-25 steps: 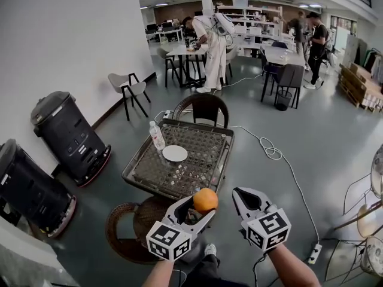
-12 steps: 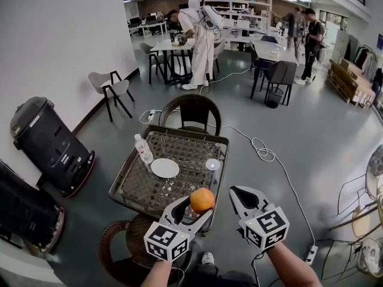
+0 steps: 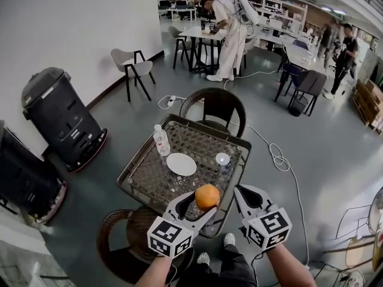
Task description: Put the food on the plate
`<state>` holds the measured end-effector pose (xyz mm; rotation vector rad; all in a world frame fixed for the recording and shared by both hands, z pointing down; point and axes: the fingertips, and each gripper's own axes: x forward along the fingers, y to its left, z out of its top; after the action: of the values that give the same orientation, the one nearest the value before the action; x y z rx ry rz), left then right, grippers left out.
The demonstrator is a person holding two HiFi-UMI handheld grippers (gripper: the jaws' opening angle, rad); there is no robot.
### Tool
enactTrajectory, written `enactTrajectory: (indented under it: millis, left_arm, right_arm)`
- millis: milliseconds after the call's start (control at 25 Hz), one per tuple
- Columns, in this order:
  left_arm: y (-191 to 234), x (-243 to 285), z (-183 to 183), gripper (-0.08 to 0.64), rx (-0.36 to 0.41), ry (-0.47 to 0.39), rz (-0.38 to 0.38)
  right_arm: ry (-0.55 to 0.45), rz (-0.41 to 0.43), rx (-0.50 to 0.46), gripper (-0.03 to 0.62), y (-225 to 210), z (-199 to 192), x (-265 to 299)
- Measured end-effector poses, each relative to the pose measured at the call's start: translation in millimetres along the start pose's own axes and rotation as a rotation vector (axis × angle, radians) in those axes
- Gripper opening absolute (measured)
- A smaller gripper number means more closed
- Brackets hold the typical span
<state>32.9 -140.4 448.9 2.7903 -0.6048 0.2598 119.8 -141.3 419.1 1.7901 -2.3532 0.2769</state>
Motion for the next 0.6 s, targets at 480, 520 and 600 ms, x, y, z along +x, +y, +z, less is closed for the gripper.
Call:
enactTrajectory:
  millis: [480,520,600]
  left_arm:
    - [66.0,17.9,17.4,0.301,-0.039,-0.016,0.264]
    - [72.0,19.2,17.2,0.301,-0.042,-0.014,0.285]
    - [84.4,21.7,15.7,0.301,-0.046,-0.006,0.326]
  right_arm:
    - [-0.014,0.287,-0.043,0.005,-1.5,23.3,102.4]
    - [-0.012,0.307,-0.044,0.005,-1.3,22.8,109.3]
    - [-0.008,0.343,-0.048,0.005,-0.6,21.7,121.3]
